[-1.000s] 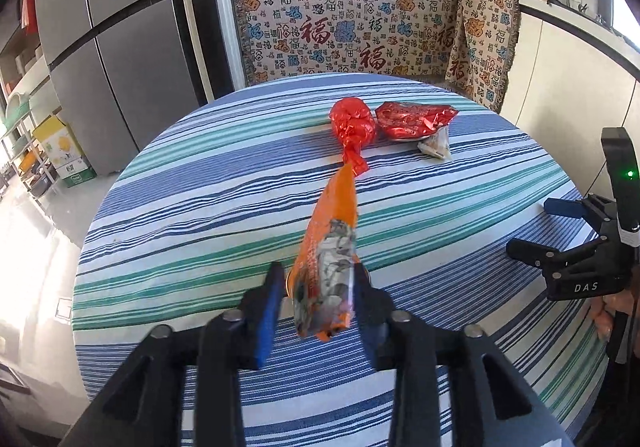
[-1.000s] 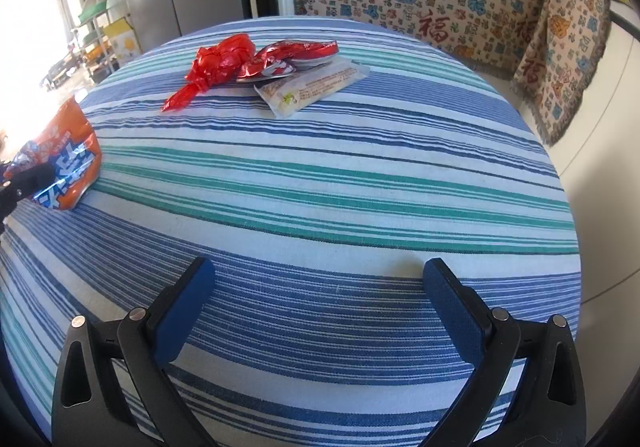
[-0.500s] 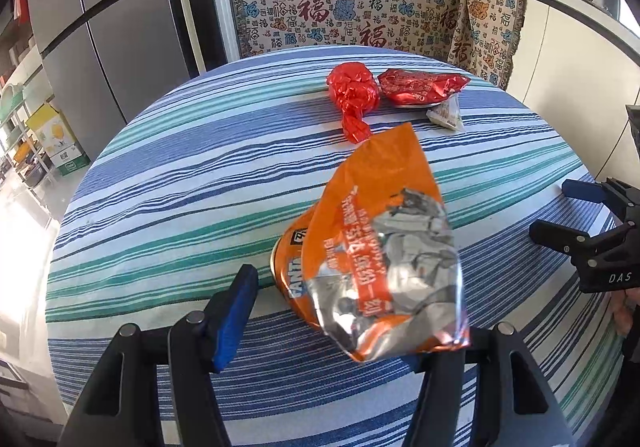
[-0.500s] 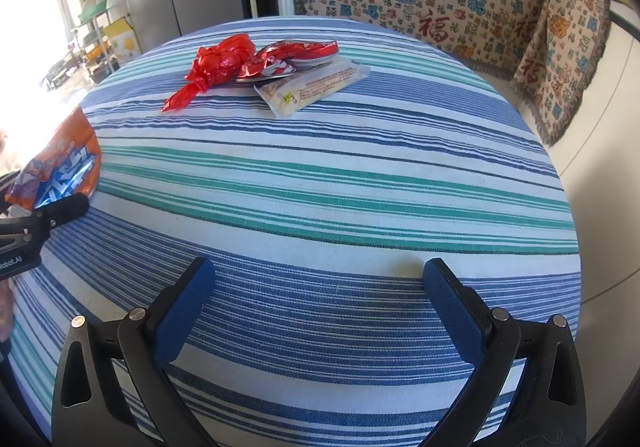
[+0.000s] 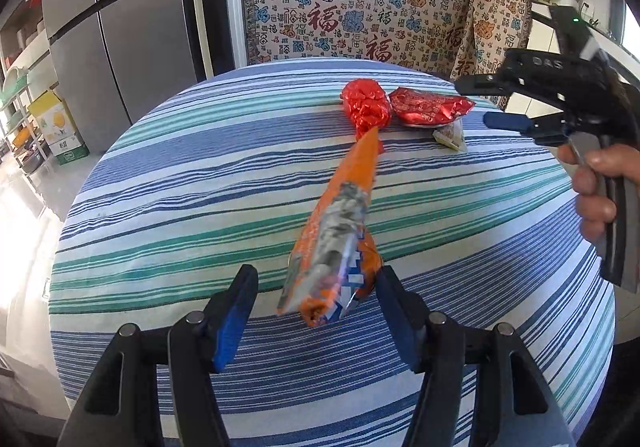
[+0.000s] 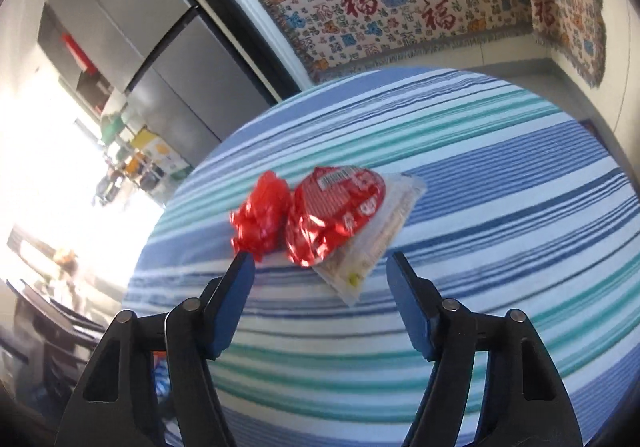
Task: Collect trash
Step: 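Grasp the orange snack bag with the left tool while the right tool reaches the red wrappers, then grasp the red foil wrapper with the right tool while the left tool holds the orange bag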
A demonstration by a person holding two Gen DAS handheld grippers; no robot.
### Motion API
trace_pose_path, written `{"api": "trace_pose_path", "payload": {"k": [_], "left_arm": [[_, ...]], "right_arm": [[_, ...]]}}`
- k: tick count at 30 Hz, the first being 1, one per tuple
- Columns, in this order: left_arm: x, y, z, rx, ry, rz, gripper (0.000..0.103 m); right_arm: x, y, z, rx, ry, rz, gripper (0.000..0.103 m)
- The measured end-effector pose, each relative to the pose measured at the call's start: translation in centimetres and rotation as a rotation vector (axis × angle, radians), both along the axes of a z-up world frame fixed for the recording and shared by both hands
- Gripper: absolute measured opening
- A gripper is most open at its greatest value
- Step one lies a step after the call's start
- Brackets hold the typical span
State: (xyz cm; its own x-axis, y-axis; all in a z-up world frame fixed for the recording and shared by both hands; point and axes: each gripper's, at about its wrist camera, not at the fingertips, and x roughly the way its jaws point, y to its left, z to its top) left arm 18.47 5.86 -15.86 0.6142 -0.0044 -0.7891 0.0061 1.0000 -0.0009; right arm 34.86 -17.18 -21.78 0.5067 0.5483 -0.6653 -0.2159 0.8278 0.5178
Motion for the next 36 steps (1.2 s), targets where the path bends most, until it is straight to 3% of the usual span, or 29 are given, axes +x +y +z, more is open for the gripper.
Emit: {"api": "trace_pose_path", "payload": {"k": [2, 4, 5, 7, 9, 11, 13, 15, 21, 25, 36], "left_arm": [[-0.3, 0.2, 0.6, 0.003, -0.023, -0.005, 0.063], [-0.1, 0.2, 1.0, 0.019, -0.042, -0.011, 0.063], [-0.1, 0.2, 1.2, 0.028, -0.052, -0.015, 0.063], [-0.1, 0.0, 1.6, 0.037, -0.072, -0.025, 0.062], [-0.3, 0.0, 2.0, 0.044, -0.097, -0.03, 0.062], [-0.3, 0.0, 2.3, 0.045, -0.117, -0.039, 0.054], [-0.4, 0.0, 2.3, 0.045, -0.121, -0.047, 0.028], [-0.3, -0.1, 2.1, 0.041, -0.114, -0.051, 0.017], [-0.7, 0.6, 2.4, -0.002, -0.117, -0.041, 0.016], [-1.5, 0.5, 2.5, -0.035, -0.116, -0.042, 0.015], [-2.7, -2.3, 3.7, -0.089, -0.124, -0.098, 0.015]], "right_arm": [[1.6, 0.0, -0.9, 0.049, 0.061, -0.053, 0.064], [2.7, 0.1, -2.0, 0.08, 0.115, -0.098, 0.048], [3.0, 0.0, -2.2, 0.089, 0.126, -0.108, 0.029], [2.8, -0.4, -1.8, 0.11, 0.111, -0.125, 0.025], [1.8, -0.4, -0.7, 0.079, 0.057, -0.099, 0.024], [0.6, -0.4, 0.6, 0.029, -0.001, -0.063, 0.024], [-1.1, -0.3, 2.2, -0.043, -0.062, -0.012, 0.023], [-3.0, 0.0, 3.5, -0.116, -0.112, 0.045, 0.023], [-10.0, 0.2, 5.1, -0.277, -0.195, 0.185, 0.023], [-13.7, -0.6, 5.1, -0.318, -0.222, 0.223, 0.023], [-16.9, -2.6, 4.5, -0.372, -0.235, 0.221, 0.021]]}}
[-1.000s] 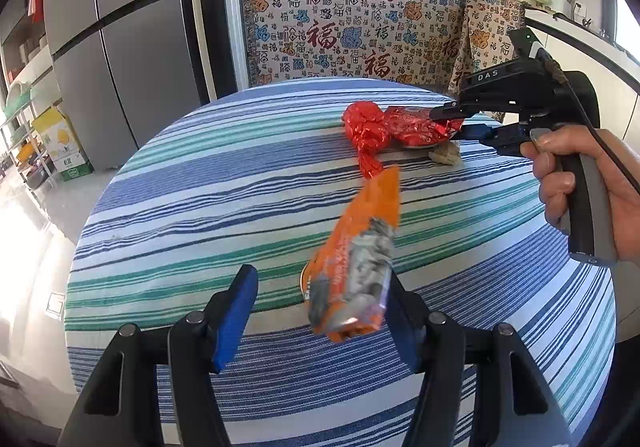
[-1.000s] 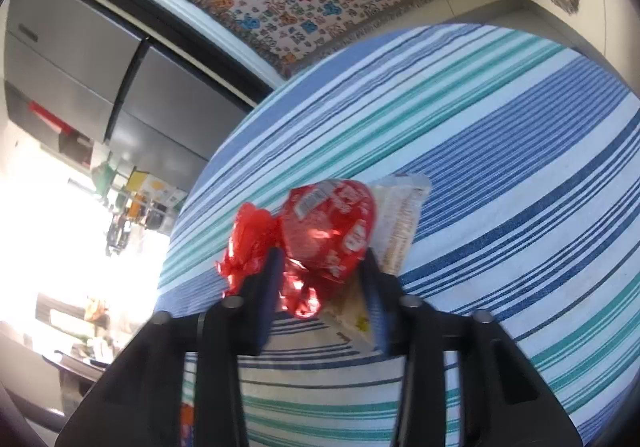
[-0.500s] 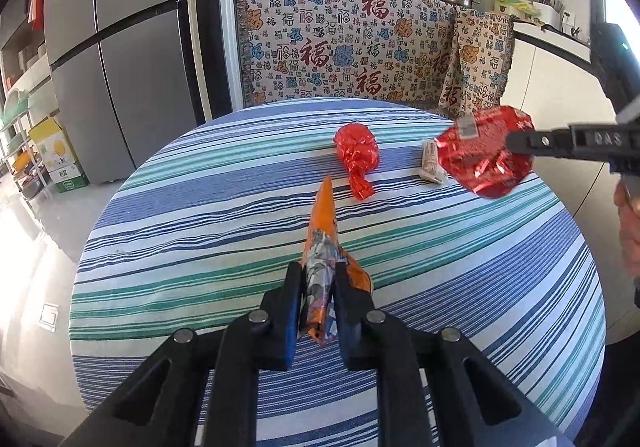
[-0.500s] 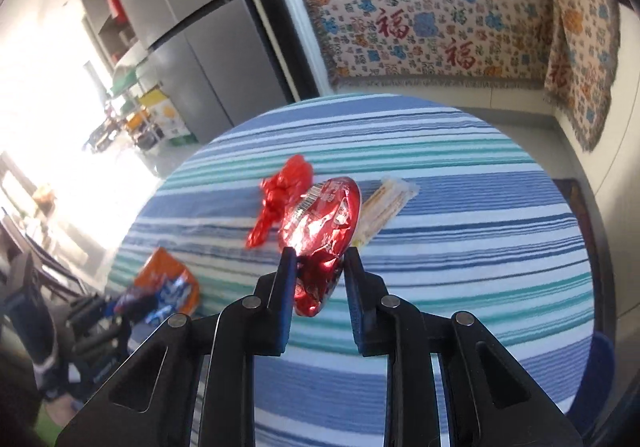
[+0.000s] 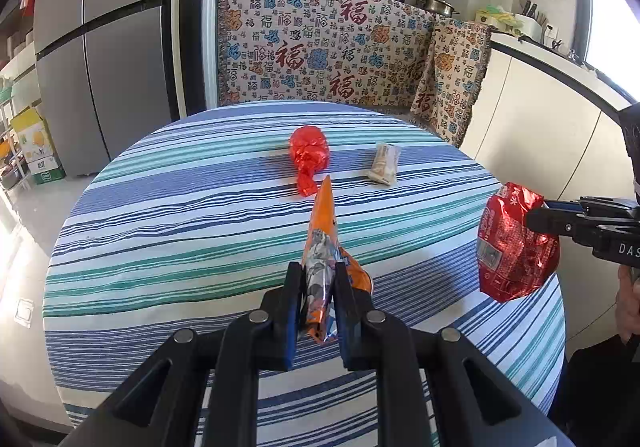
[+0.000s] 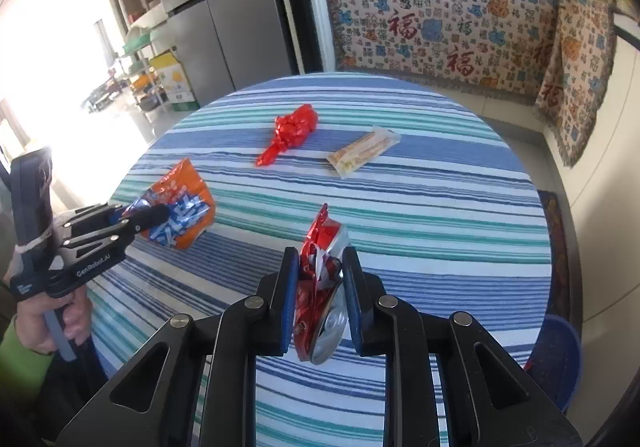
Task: Collect trash
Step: 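Grasp the red foil wrapper with the right tool while the left tool holds the orange bag, then carry the orange bag and red foil wrapper over the blue wastebasket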
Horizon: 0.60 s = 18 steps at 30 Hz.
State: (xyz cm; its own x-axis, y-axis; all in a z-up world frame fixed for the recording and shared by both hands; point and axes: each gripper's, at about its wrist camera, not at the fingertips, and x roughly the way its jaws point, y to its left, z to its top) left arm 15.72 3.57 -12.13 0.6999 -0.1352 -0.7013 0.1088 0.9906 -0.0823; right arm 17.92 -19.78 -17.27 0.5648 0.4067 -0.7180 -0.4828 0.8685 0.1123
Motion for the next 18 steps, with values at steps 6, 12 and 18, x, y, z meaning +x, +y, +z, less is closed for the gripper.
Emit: {"api": "trace_pose_path", "payload": {"k": [6, 12, 18], "left_arm": [[-0.5, -2.3, 1.2, 0.035, -0.025, -0.039, 0.016], [-0.7, -2.9, 0.2, 0.048, 0.008, -0.057, 0.016], [-0.6, -4.2, 0.2, 0.054, 0.019, -0.094, 0.016]], "right_arm": [[-0.8, -0.3, -0.3, -0.054, 0.025, 0.008, 0.021], [-1.9, -1.9, -2.0, -0.146, 0.098, 0.008, 0.025], [-3.1, -3.9, -1.9, -0.128, 0.087, -0.001, 0.022]]}}
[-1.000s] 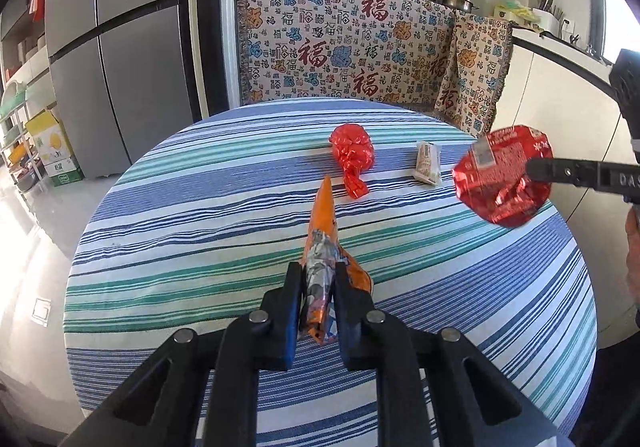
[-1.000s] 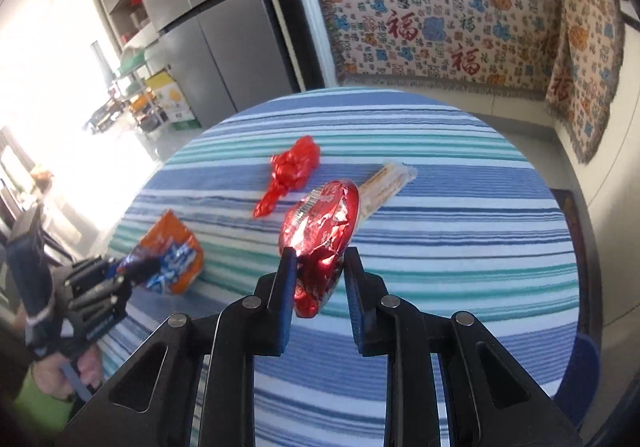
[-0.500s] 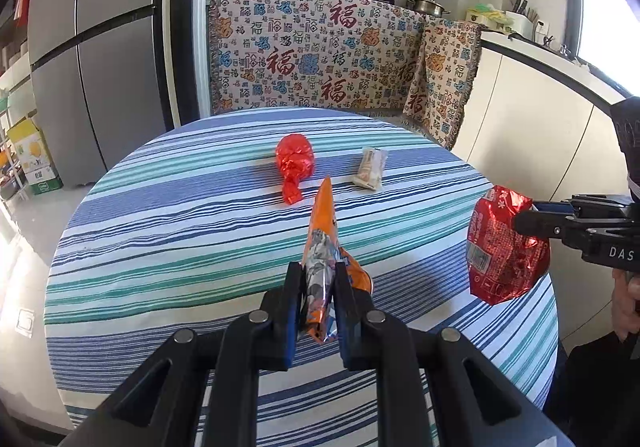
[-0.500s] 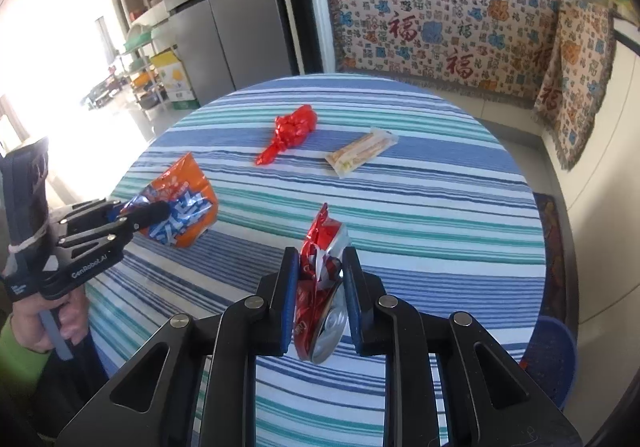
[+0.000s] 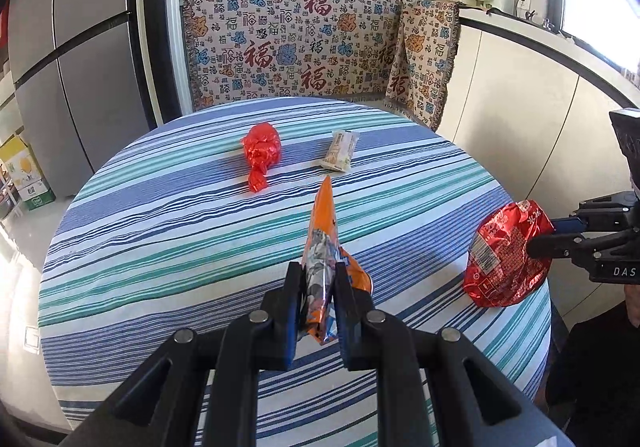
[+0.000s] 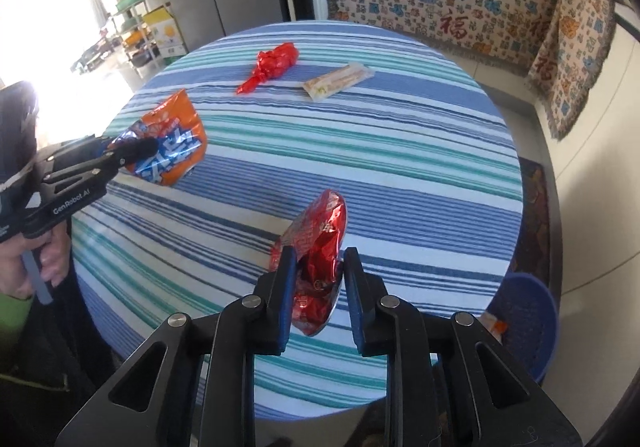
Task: Collect trash
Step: 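Carry the orange bag and red foil wrapper over the blue wastebasket, then open both tools to drop the orange bag and red wrapper into the wastebasket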
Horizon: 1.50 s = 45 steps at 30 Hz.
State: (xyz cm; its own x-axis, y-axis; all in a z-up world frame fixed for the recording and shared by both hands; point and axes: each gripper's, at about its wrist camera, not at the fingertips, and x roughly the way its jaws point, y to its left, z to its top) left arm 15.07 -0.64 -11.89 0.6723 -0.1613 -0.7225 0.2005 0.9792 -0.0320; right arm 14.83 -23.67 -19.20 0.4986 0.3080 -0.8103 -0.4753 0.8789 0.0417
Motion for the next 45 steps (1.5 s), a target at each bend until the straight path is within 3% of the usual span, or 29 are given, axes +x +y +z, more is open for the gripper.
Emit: {"api": "trace_pose_path", "payload": {"k": [11, 25, 36, 45], "left_arm": [[0.9, -5.4, 1.9, -0.05, 0.007, -0.096, 0.016], [4.3, -19.8, 2.5, -0.08, 0.056, -0.34, 0.016], [8.2, -33.1, -2.0, -0.098, 0.144, -0.487, 0.016], [10.8, -38.1, -6.1, -0.105, 0.214, -0.488, 0.016]], "right_arm": [[-0.1, -3.3, 2.2, 0.07, -0.088, -0.102, 0.022], [-0.6, -17.9, 4.9, 0.051, -0.161, -0.365, 0.022], [1.6, -30.3, 1.6, 0.022, -0.069, -0.55, 0.023], [2.5, -35.1, -1.5, 0.084, -0.027, -0.638, 0.023]]}}
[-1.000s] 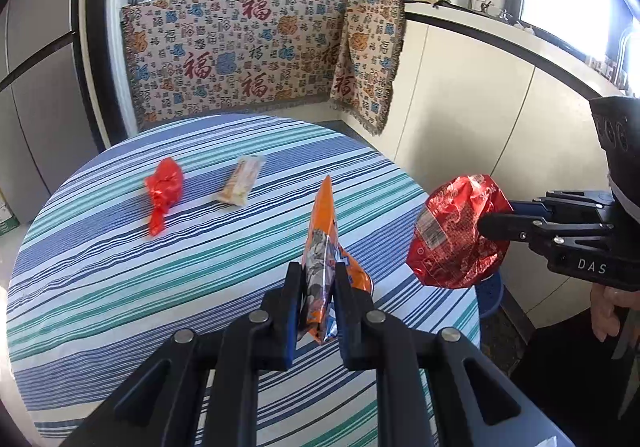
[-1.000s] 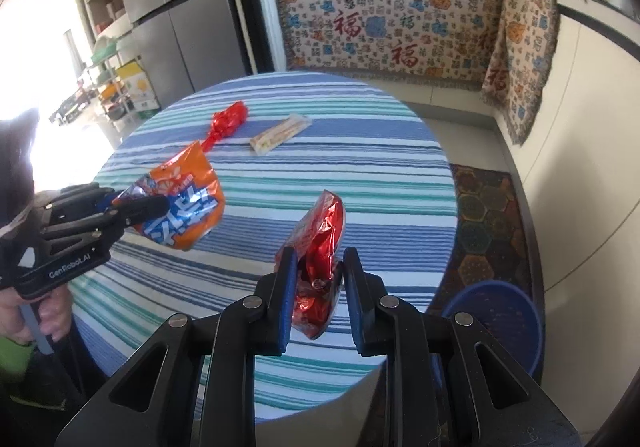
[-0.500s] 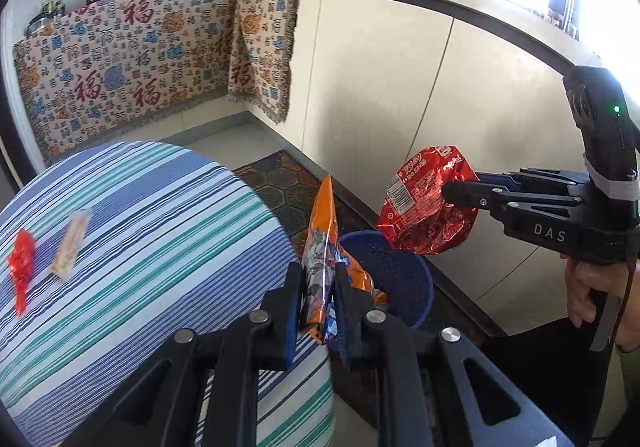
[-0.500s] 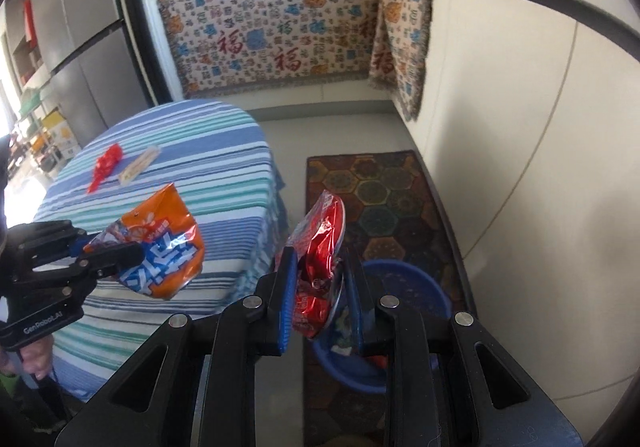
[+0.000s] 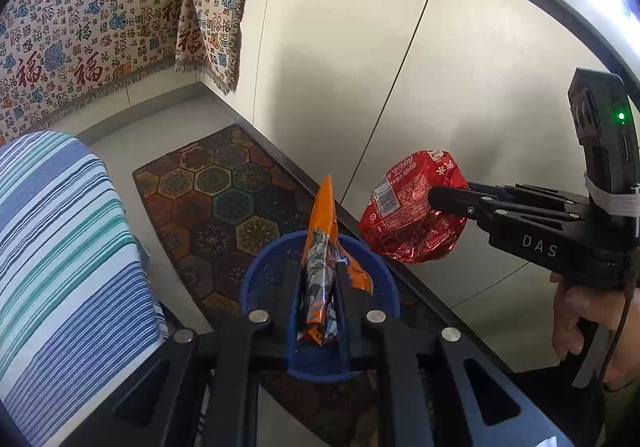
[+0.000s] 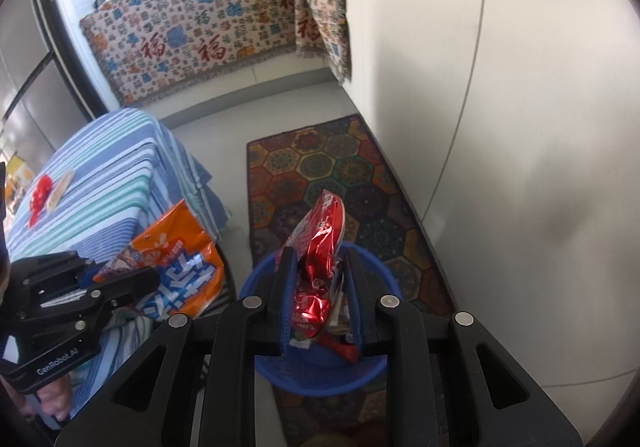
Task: Collect trash
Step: 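Open both tools to drop the orange bag and red wrapper into the wastebasket, then return both tools to the table above the red bag and bar wrapper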
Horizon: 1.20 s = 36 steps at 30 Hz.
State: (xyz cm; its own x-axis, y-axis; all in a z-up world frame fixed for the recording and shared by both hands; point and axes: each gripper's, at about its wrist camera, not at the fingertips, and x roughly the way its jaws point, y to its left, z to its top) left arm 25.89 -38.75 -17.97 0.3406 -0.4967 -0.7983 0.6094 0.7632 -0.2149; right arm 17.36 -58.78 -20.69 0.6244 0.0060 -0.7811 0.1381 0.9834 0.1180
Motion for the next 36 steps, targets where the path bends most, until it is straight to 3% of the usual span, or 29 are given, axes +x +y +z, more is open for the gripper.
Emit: {"api": "trace_pose_path", "payload": {"k": [8, 10, 12, 16, 18, 21, 26, 30, 36], "left_arm": [[1.5, -3.4, -2.8, 0.024, 0.041, -0.035, 0.019], [1.8, -4.1, -3.7, 0.033, 0.065, -0.045, 0.039], [1.8, -4.6, -4.1, 0.018, 0.069, -0.049, 0.047], [1.3, -4.3, -4.0, 0.012, 0.058, -0.039, 0.047], [1.0, -4.0, -3.8, 0.016, 0.051, -0.021, 0.048], [0.0, -2.2, -2.4, 0.01, 0.039, 0.01, 0.049], [-3.0, 2.3, 0.5, 0.0, -0.008, 0.047, 0.056], [-5.8, 8.0, 2.0, 0.028, -0.063, 0.11, 0.063], [-7.4, 18.1, 1.8, 0.123, -0.097, 0.269, 0.063]], "right_arm": [[1.0, -2.4, -1.7, 0.101, 0.023, -0.027, 0.026], [1.3, -3.0, -2.1, 0.141, 0.026, -0.036, 0.038], [1.2, -3.2, -2.0, 0.142, 0.024, -0.04, 0.044], [0.7, -3.1, -1.6, 0.119, 0.0, -0.052, 0.046], [0.6, -3.0, -1.4, 0.095, -0.009, -0.064, 0.057], [0.2, -2.5, -0.9, 0.033, -0.026, -0.083, 0.078], [0.0, -1.0, 0.0, -0.047, -0.061, -0.089, 0.093], [-0.1, 1.3, 0.9, -0.091, -0.108, -0.058, 0.094], [-0.2, 8.3, 1.7, -0.132, -0.163, 0.055, 0.094]]}}
